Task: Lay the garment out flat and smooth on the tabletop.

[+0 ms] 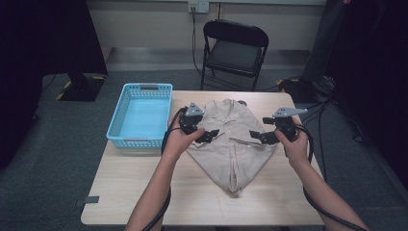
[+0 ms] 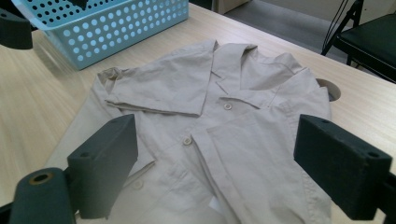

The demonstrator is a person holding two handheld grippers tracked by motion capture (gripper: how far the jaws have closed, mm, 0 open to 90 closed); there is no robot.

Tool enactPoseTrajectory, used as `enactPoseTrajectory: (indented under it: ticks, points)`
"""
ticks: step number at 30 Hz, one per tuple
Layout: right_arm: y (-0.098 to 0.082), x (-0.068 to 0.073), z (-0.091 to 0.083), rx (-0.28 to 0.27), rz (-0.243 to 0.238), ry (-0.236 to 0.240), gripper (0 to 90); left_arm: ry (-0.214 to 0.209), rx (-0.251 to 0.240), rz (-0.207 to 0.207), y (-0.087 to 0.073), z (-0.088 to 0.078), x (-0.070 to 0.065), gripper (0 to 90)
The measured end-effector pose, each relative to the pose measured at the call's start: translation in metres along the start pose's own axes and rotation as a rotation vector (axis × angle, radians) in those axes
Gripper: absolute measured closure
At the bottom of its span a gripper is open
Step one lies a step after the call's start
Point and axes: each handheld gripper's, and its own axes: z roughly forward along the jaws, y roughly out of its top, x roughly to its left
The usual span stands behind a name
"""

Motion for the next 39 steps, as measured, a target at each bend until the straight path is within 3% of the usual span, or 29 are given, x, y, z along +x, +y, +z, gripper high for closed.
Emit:
enactPoseTrajectory:
  ticks: [7,22,32,39]
  points:
    - [-0.015,0.007,0.000,0.015,-0.008,0.013,13.1,-0.020,0.009,0.009,-0.015,0.003,-0.010,14.6]
    - [-0.051,0.018,0.000,0.033,0.013,0.062,12.9,-0.055,0.048,-0.011,-0.055,0.015,-0.021,14.7]
    - [-0.073,0.023,0.006,0.057,0.028,0.066,12.7,-0.074,0.082,-0.008,-0.077,0.025,-0.029,14.7]
    - [-0.089,0.028,0.011,0.088,0.020,0.070,12.9,-0.056,0.111,-0.022,-0.095,0.032,-0.029,14.7]
